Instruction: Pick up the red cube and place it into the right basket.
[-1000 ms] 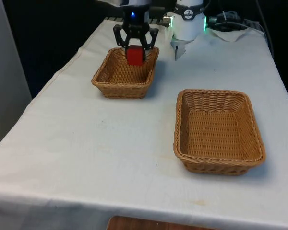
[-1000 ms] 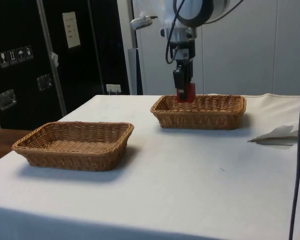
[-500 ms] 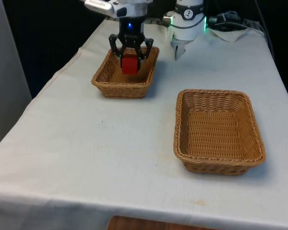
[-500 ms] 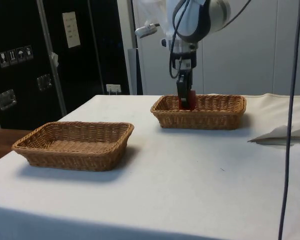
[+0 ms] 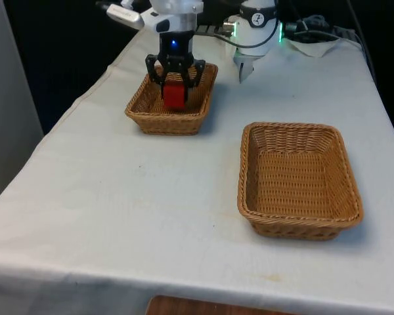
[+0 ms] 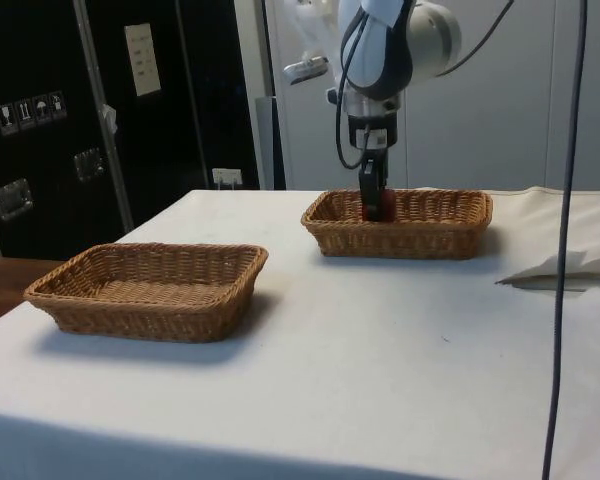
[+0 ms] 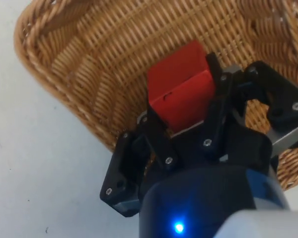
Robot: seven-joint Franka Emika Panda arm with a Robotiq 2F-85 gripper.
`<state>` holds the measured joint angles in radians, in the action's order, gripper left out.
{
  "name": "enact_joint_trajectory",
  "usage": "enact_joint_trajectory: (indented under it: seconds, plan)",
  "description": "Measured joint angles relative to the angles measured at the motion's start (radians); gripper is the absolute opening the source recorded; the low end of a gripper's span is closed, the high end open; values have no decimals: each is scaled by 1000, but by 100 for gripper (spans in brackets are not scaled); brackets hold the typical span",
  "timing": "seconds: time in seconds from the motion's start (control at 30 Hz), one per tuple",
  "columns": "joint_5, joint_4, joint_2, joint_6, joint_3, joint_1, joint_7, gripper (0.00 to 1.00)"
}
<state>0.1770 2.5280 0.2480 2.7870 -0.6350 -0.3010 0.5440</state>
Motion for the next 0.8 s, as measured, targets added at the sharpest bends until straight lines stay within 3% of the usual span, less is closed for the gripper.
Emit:
enact_joint_trajectory:
  seconds: [0.03,0.13,0.17,0.2,0.33,0.67,0.8]
  plan:
    - [2,-1,0,0,-6,1,8,24]
    - [3,-3,0,-1,-7,3,11,53]
    - [3,-3,0,-1,-7,3,11,62]
    - [3,-3,0,-1,-8,4,11,62]
    - [3,-4,0,-2,-8,7,13,100]
    - [3,-12,-3,-4,-12,9,14,100]
    - [1,-31,-26,-37,-27,8,29,100]
